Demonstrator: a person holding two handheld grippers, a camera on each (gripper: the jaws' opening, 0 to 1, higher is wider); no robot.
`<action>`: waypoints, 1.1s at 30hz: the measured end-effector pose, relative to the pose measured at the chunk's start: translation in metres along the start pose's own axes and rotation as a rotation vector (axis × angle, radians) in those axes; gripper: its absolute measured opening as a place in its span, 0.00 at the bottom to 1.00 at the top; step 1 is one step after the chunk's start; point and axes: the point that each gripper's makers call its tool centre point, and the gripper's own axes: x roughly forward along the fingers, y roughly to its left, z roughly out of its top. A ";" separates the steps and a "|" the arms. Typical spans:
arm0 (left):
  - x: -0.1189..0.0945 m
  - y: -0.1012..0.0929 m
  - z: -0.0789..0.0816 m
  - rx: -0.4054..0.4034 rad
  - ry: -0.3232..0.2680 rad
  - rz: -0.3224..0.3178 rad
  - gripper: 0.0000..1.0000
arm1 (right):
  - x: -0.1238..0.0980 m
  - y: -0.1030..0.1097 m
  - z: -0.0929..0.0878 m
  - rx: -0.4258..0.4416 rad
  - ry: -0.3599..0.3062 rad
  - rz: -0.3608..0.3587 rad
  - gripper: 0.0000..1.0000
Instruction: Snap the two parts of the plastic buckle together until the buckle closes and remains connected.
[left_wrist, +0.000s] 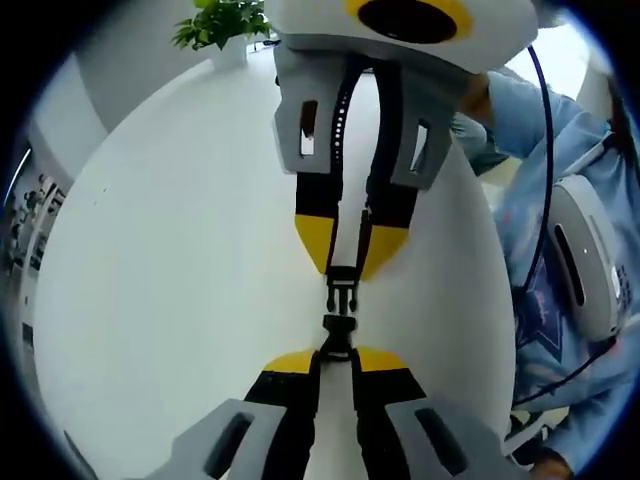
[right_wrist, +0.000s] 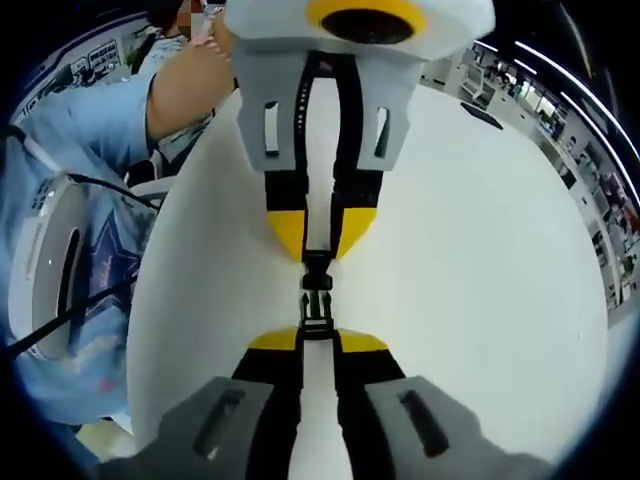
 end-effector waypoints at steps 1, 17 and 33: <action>0.000 -0.001 0.000 0.001 -0.001 0.001 0.11 | 0.000 0.000 0.000 0.001 0.002 -0.001 0.11; 0.001 -0.002 0.005 -0.003 -0.016 0.015 0.12 | -0.001 0.002 -0.001 0.022 -0.012 -0.009 0.11; 0.001 0.002 0.002 0.004 0.010 -0.016 0.12 | 0.000 -0.001 0.000 -0.012 -0.011 0.034 0.12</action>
